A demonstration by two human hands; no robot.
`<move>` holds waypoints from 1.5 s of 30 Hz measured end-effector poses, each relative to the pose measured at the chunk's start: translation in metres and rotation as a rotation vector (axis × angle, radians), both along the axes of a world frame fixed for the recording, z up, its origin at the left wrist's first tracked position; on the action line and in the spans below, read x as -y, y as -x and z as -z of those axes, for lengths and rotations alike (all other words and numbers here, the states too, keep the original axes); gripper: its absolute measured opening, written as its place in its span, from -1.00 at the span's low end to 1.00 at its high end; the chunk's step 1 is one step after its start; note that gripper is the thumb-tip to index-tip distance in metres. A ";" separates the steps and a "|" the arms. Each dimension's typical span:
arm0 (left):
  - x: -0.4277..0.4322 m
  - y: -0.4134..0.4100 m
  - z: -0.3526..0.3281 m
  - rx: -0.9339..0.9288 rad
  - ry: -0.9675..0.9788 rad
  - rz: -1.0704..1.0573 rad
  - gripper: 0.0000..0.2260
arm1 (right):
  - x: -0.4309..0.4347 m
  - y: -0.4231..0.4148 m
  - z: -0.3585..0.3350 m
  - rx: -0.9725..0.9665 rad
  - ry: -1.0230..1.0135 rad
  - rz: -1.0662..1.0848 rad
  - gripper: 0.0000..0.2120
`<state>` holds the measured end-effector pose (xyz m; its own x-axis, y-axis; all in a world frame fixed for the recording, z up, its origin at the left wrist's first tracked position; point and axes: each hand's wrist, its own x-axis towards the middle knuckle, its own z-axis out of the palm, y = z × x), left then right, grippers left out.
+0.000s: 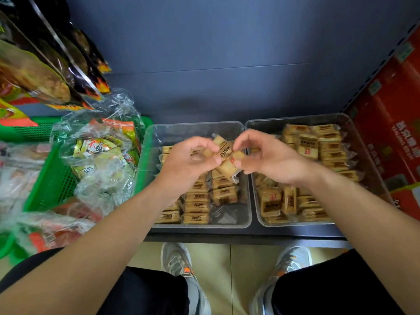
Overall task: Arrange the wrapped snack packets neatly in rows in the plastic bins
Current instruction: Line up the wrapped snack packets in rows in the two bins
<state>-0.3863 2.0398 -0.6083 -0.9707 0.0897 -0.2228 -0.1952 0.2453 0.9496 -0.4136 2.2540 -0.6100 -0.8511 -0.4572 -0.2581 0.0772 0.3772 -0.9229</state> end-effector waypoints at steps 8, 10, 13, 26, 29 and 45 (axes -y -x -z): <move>0.001 0.006 0.005 0.030 -0.037 0.014 -0.49 | -0.004 0.010 0.003 0.059 -0.002 0.051 -0.49; 0.001 0.007 0.004 0.017 0.005 0.019 -0.50 | -0.004 0.011 0.005 0.041 -0.019 0.044 -0.53; 0.007 0.012 0.010 0.011 0.175 0.124 -0.65 | -0.004 0.012 0.013 0.013 -0.084 0.044 -0.59; -0.006 0.006 0.107 0.136 0.701 0.326 -0.82 | -0.022 0.010 0.030 -0.102 -0.407 0.069 -0.80; -0.009 0.007 0.116 0.121 0.745 0.370 -0.81 | -0.027 0.011 0.036 -0.098 -0.426 0.051 -0.78; -0.009 0.004 0.131 0.109 0.943 0.612 -0.77 | -0.053 0.006 0.041 0.005 -0.541 -0.107 -0.80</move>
